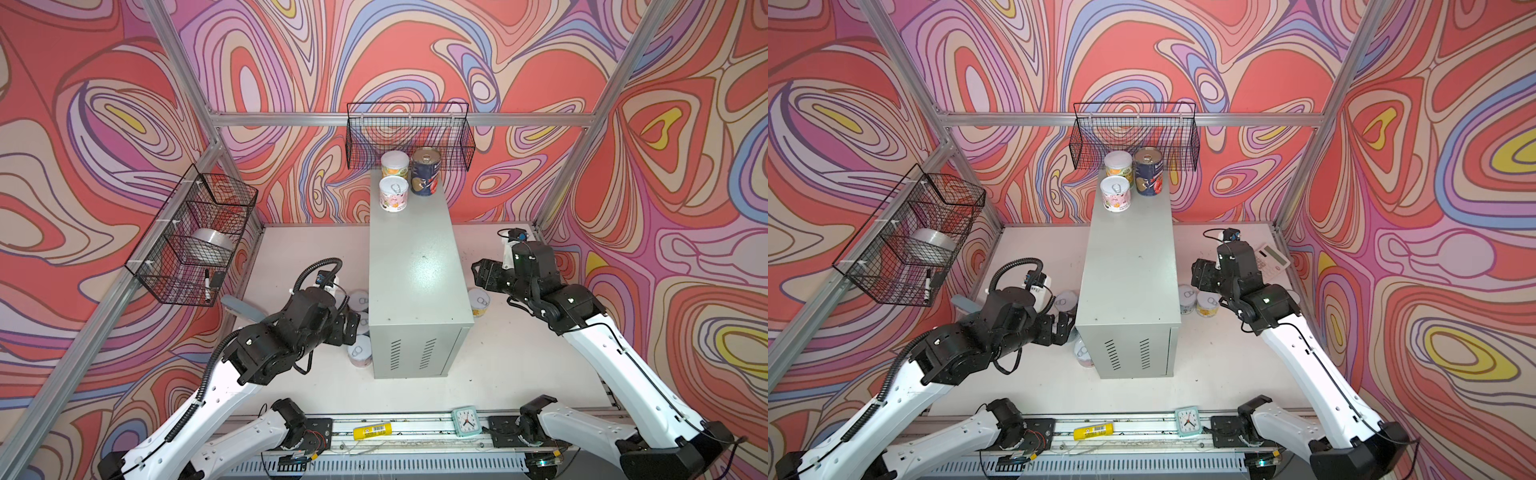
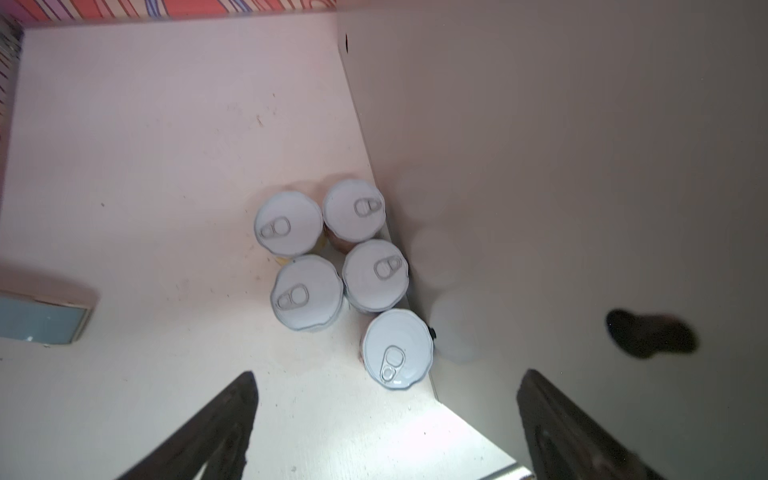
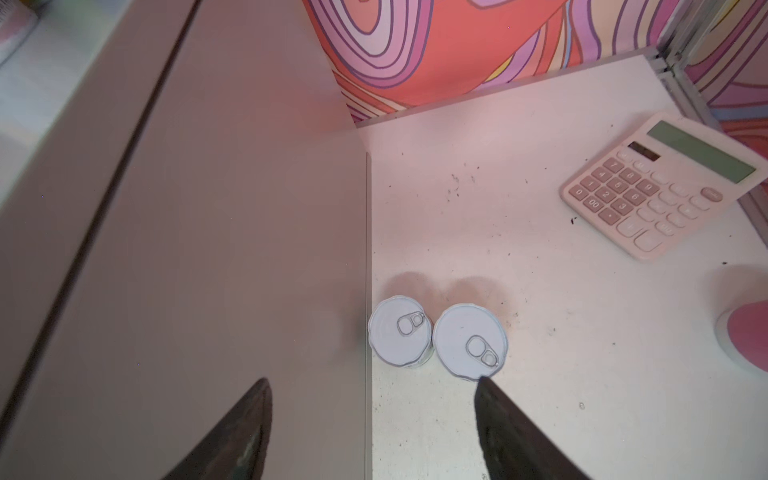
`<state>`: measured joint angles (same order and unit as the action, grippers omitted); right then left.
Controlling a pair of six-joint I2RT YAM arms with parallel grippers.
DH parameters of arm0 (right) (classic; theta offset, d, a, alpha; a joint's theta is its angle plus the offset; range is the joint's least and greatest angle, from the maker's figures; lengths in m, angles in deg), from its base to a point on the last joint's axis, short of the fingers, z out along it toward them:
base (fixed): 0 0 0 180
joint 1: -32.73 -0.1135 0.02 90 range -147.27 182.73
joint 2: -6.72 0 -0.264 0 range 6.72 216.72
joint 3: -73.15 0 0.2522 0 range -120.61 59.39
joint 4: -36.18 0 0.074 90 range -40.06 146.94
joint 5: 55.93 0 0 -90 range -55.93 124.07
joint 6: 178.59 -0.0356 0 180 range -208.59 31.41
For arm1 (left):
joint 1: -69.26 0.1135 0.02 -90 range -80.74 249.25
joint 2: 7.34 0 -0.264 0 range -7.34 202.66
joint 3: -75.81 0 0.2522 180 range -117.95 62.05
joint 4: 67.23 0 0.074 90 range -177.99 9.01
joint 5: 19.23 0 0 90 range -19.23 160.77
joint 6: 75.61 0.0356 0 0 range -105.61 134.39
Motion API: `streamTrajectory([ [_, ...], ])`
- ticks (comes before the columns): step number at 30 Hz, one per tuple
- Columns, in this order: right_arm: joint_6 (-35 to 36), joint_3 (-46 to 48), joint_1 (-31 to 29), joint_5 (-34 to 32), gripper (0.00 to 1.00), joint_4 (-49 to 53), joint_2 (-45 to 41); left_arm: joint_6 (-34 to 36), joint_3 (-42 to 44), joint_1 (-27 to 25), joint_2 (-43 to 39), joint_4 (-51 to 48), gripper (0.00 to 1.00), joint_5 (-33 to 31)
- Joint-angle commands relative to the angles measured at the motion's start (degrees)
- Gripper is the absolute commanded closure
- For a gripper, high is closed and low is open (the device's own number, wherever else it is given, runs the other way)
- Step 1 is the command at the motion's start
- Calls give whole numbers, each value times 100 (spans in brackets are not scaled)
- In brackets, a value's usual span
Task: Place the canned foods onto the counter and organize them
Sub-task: 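Withdraw the left gripper and lower it onto the next white-lidded can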
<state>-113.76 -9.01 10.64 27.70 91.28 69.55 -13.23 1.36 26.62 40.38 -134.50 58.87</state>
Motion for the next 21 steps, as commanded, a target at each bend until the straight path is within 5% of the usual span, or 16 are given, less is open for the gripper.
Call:
streamTrajectory([
  [1, -82, 77, 33, 214, 21, -25, 126, -686, 582, -144, -208, 85, 2, 118],
  [9, -74, 108, 31, 365, 21, -54, 298, -1153, 1687, -736, -15, 730, 3, 224],
  [21, -98, 209, 35, 358, 20, -174, 309, -1317, 2559, -916, 623, 1874, 6, 52],
])
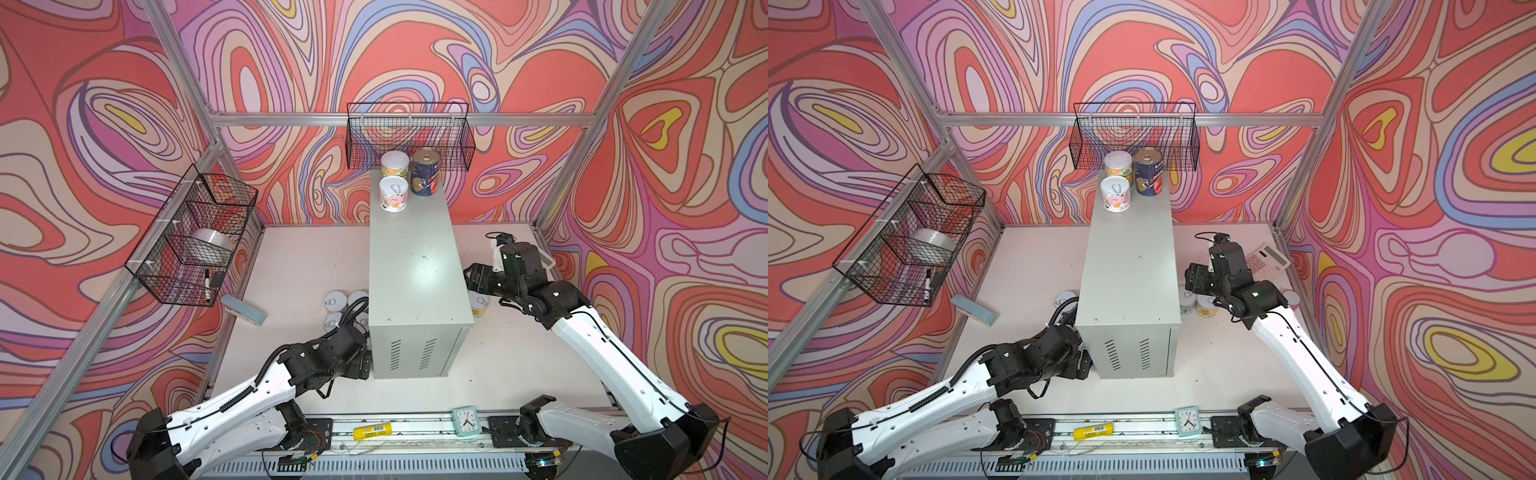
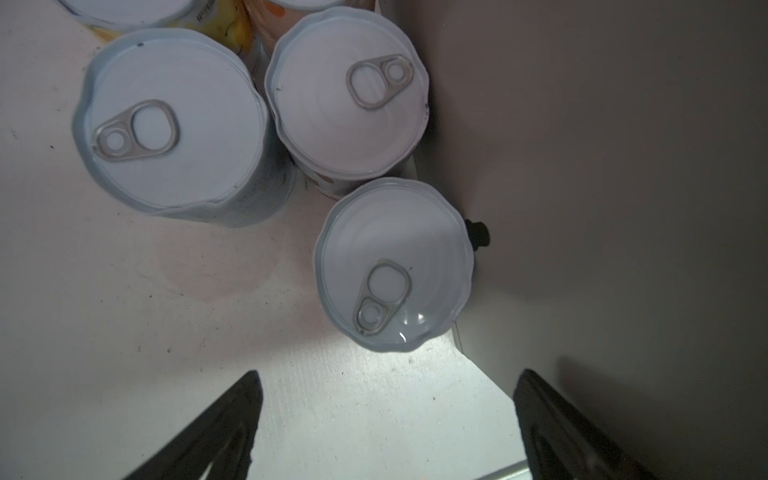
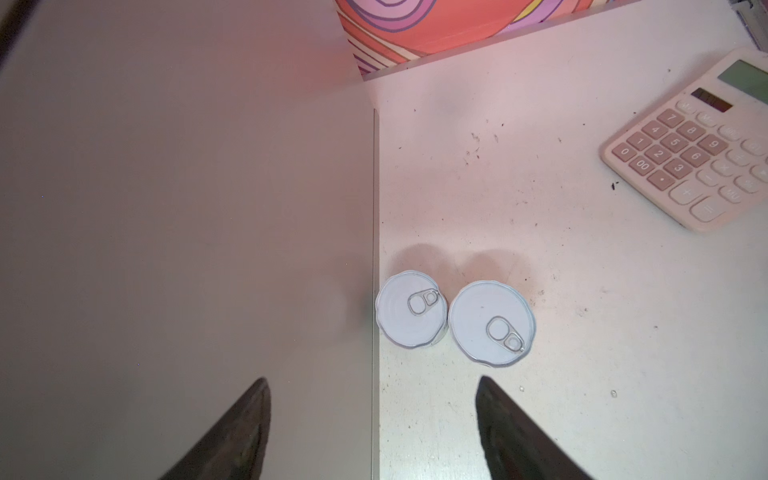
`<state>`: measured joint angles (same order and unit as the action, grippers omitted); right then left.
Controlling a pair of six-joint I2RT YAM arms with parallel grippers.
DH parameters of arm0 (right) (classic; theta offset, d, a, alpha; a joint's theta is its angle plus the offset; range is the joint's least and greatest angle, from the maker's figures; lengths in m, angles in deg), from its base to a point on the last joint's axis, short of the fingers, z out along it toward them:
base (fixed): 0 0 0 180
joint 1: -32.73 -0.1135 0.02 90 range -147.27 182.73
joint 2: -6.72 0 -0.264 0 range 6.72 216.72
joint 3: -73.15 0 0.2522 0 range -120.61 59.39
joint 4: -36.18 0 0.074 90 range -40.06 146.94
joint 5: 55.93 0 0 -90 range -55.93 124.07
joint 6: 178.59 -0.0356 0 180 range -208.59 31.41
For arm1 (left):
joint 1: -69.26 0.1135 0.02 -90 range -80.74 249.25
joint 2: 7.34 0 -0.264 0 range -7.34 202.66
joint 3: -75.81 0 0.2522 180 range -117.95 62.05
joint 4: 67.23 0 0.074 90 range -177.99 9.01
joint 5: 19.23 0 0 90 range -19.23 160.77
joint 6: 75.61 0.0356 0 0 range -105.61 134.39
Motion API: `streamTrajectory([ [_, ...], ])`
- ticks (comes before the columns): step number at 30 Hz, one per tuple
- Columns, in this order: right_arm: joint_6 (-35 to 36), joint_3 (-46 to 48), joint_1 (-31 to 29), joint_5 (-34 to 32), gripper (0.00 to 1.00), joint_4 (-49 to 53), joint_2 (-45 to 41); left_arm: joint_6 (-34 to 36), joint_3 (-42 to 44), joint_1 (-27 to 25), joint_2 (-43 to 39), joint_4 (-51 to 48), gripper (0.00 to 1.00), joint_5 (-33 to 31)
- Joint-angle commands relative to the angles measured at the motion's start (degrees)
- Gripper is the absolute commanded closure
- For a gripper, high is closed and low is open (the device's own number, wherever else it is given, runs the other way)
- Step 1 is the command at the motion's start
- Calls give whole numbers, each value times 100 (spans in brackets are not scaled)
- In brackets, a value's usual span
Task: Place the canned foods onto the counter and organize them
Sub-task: 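Withdraw the left gripper and lower it onto the next white-lidded can, then close the left gripper on the white-lidded can nearest the robot and lift it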
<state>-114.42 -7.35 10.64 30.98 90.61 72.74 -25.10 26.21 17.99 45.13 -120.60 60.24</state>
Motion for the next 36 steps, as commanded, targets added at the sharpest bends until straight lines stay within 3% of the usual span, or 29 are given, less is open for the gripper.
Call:
streamTrajectory([
  [1, -37, 29, 30, 36, 20, -107, -7, -130, 92, -51, 234, 551, 6, -99],
  [13, -36, 47, 29, 39, 20, -246, 91, -296, 199, -55, 1015, 1170, 9, -473],
  [24, -132, 131, 34, 464, 23, -423, 168, -551, 392, -42, 1527, 1312, 10, -927],
  [36, -300, 216, -313, 595, 27, -524, 202, -431, 577, 342, 997, 1030, 10, -974],
])
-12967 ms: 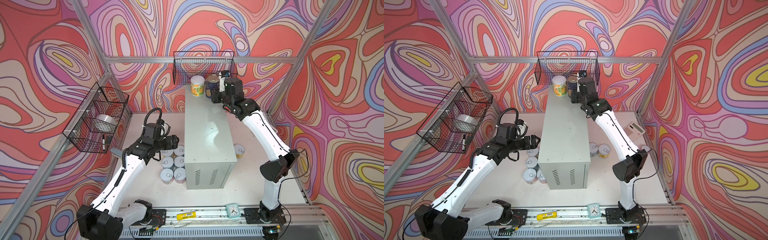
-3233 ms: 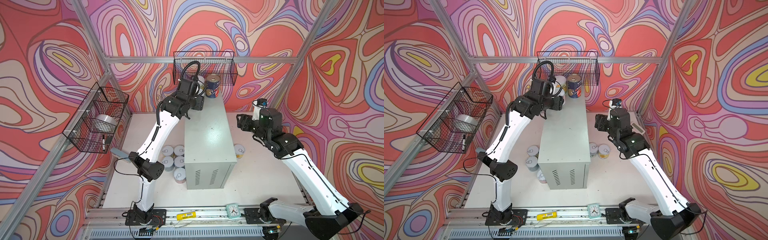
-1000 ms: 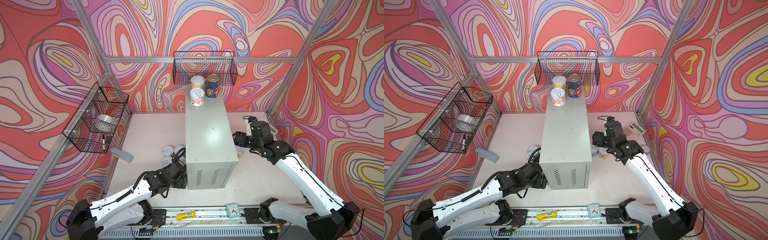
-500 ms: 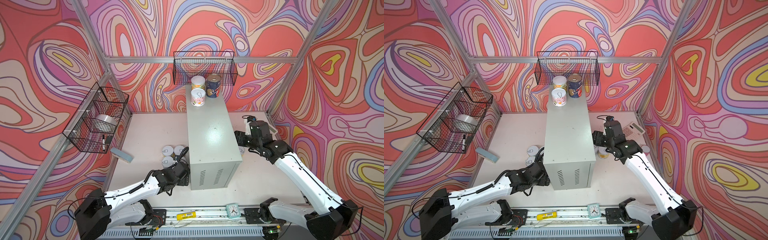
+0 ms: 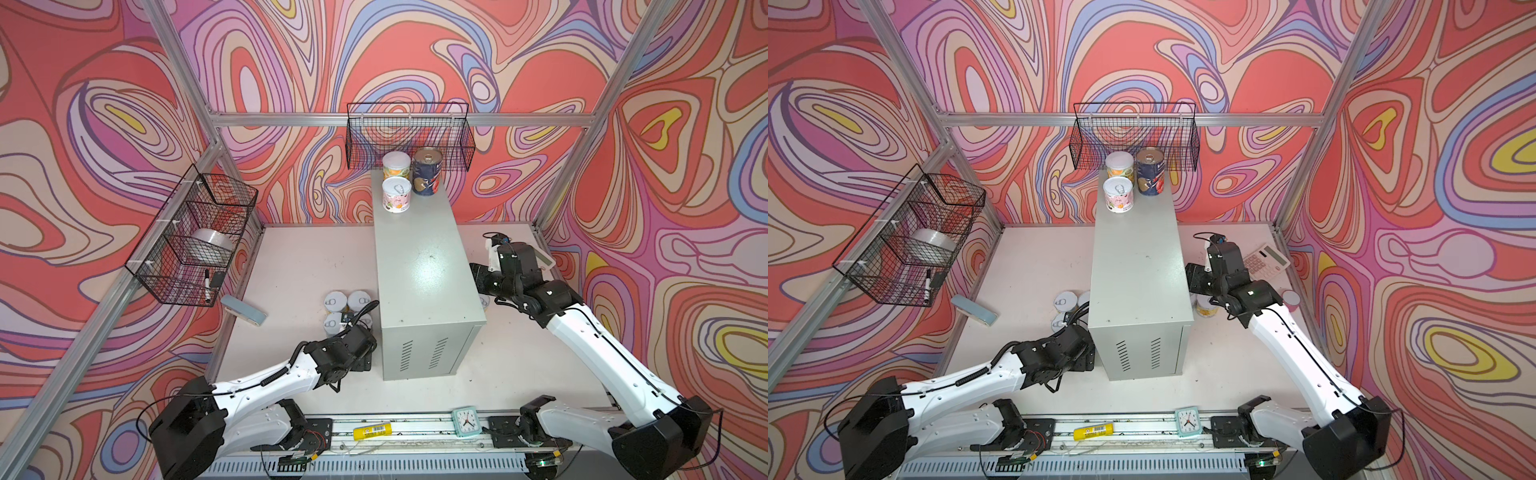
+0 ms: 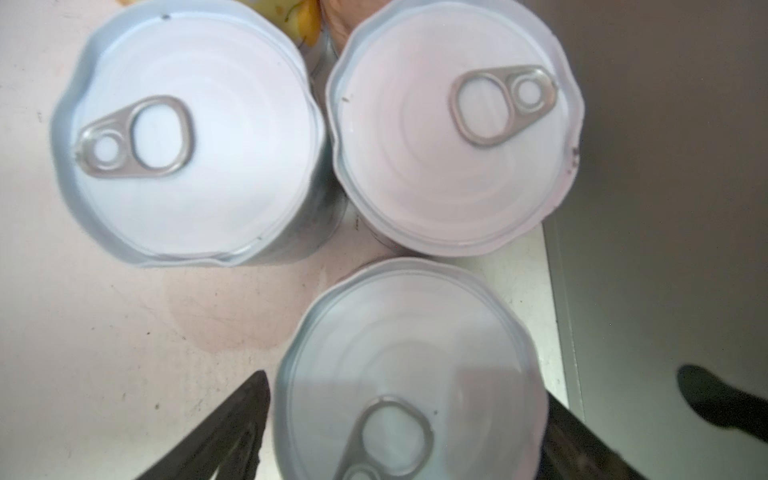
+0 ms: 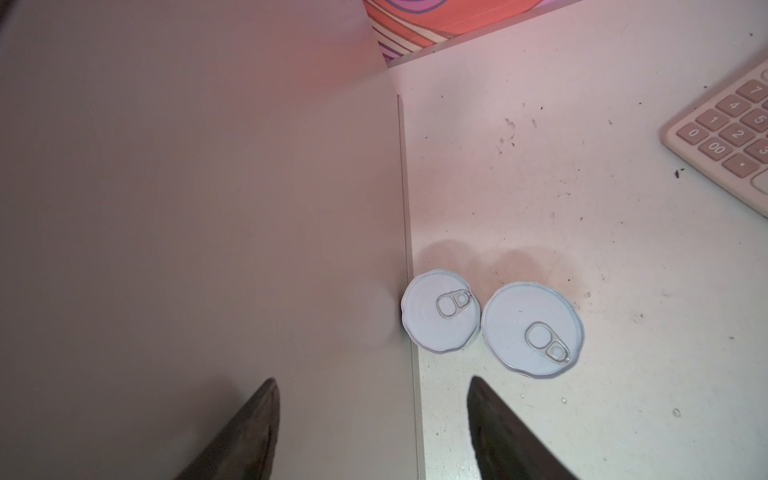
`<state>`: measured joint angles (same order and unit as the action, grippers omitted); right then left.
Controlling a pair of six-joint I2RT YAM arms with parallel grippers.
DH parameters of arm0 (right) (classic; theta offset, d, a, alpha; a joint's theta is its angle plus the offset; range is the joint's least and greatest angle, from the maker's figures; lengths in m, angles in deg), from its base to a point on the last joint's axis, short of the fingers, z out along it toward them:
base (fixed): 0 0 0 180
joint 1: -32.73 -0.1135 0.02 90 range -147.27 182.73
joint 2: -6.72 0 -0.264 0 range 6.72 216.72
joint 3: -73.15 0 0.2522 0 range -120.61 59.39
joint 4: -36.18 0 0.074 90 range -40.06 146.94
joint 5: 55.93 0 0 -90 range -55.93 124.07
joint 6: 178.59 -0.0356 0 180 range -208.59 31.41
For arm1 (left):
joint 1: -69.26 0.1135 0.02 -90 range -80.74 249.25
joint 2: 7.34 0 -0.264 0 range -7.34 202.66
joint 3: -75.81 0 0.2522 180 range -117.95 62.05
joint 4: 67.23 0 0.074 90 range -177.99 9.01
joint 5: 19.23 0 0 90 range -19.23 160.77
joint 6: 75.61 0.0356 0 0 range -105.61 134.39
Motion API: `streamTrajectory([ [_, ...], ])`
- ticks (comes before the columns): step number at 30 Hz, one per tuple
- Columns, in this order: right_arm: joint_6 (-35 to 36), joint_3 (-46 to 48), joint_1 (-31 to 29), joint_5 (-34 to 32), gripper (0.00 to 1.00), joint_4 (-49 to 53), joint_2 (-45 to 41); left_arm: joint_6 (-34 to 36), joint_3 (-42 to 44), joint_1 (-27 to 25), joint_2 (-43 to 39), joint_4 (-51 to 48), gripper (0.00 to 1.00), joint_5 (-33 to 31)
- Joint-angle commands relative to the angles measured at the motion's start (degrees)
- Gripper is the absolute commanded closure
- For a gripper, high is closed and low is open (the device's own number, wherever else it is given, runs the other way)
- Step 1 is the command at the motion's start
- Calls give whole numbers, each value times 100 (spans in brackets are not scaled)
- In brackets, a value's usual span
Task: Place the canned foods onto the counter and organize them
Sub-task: 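Close the left gripper on the white-lidded can nearest the robot and lift it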
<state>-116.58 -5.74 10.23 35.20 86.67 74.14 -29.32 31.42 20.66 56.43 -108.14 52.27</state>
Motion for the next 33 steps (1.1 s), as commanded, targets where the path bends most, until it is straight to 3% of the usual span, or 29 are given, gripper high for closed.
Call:
streamTrajectory([
  [1, -100, 50, -359, 132, 27, -141, 83, 0, 57, 102, -152, -245, 10, -189],
  [8, -247, 26, -763, -68, 28, -228, 206, -6, 245, 203, -249, -229, 9, -127],
  [17, -146, -87, -773, -611, 23, -17, 71, -33, 222, 259, -285, -248, 5, -267],
  [27, -93, -17, -756, -594, 22, -127, 203, -129, 412, 325, 19, 292, 5, -386],
  [33, -58, 21, -752, -640, 23, -177, 228, -140, 588, 334, 1, 667, 10, -483],
])
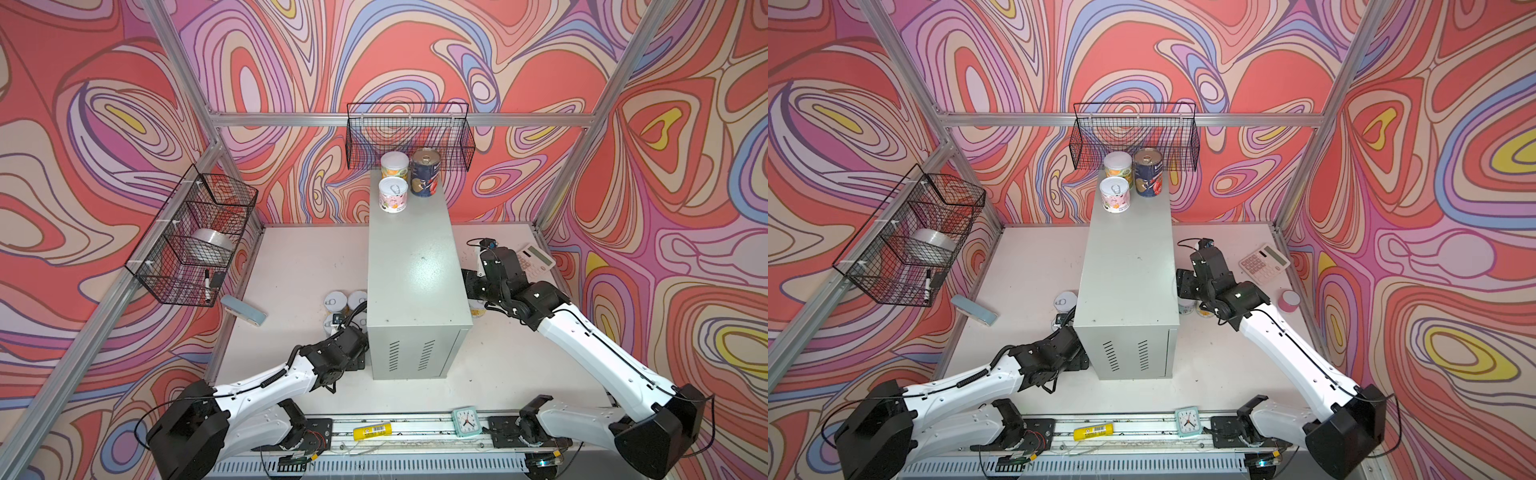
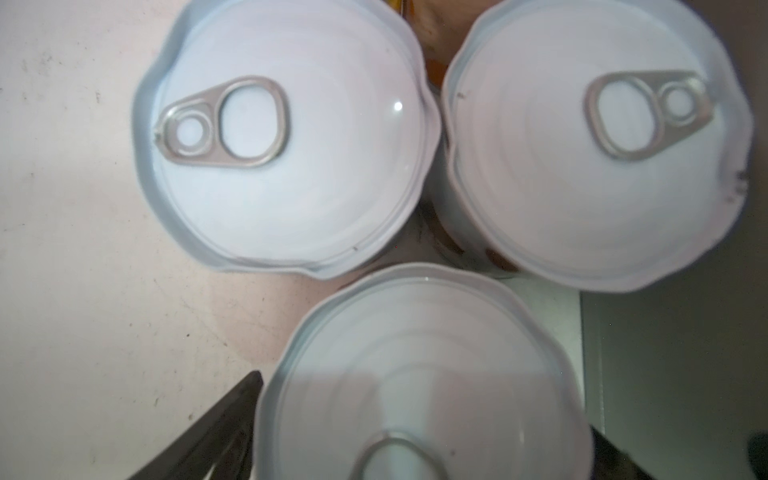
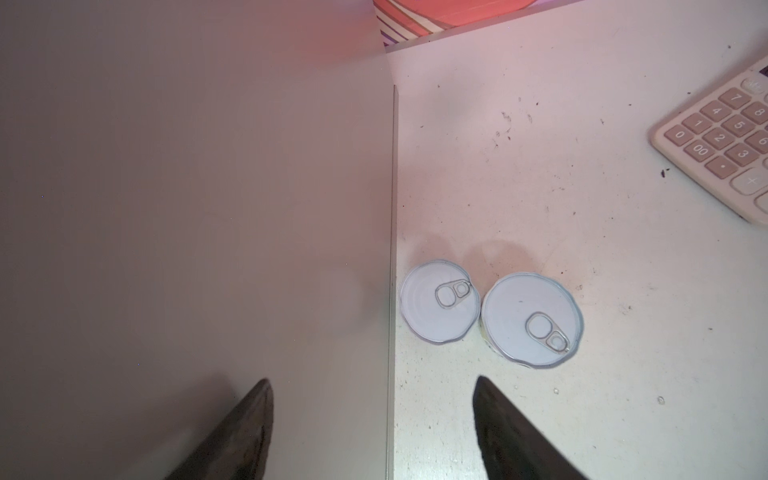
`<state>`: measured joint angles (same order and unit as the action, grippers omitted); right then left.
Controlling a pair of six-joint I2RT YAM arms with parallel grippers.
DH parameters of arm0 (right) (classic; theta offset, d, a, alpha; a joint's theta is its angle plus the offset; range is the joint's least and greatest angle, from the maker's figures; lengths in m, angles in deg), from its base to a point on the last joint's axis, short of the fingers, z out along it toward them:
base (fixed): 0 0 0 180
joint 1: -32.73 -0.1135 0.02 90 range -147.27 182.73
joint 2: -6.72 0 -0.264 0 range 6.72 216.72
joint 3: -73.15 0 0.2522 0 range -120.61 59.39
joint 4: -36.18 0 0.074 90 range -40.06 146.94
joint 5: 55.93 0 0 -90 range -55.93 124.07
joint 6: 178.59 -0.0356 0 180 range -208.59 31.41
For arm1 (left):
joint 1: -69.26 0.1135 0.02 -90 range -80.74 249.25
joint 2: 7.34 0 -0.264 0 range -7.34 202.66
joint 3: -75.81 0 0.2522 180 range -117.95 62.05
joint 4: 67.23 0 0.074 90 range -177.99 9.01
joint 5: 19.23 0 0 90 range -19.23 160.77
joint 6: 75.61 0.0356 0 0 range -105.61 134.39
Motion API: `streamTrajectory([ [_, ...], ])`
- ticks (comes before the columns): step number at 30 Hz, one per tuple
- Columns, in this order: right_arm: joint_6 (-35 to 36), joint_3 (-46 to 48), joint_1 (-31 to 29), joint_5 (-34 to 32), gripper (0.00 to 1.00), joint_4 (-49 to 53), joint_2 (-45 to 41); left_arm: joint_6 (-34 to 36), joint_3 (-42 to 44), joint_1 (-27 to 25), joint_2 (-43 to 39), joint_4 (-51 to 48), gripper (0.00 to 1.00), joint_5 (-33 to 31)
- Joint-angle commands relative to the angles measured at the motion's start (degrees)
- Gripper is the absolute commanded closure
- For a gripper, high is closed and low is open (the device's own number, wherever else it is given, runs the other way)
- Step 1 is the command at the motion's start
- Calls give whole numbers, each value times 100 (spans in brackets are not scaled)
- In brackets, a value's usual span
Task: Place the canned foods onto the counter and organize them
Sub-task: 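Close the left gripper on the white-lidded can nearest the robot and lift it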
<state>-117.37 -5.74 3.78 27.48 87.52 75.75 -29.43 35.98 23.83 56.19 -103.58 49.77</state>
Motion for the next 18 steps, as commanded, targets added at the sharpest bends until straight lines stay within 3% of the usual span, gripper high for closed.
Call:
streamTrajectory([
  [1, 21, 26, -107, 139, 23, -265, 73, -115, 141, 17, 19, 256, 10, -234],
  [13, 36, 50, -106, 206, 24, -295, 76, -68, 84, 19, 219, 449, 19, -313],
  [18, 40, 95, -107, 223, 24, -305, 44, -135, 83, 18, 257, 422, 28, -370],
])
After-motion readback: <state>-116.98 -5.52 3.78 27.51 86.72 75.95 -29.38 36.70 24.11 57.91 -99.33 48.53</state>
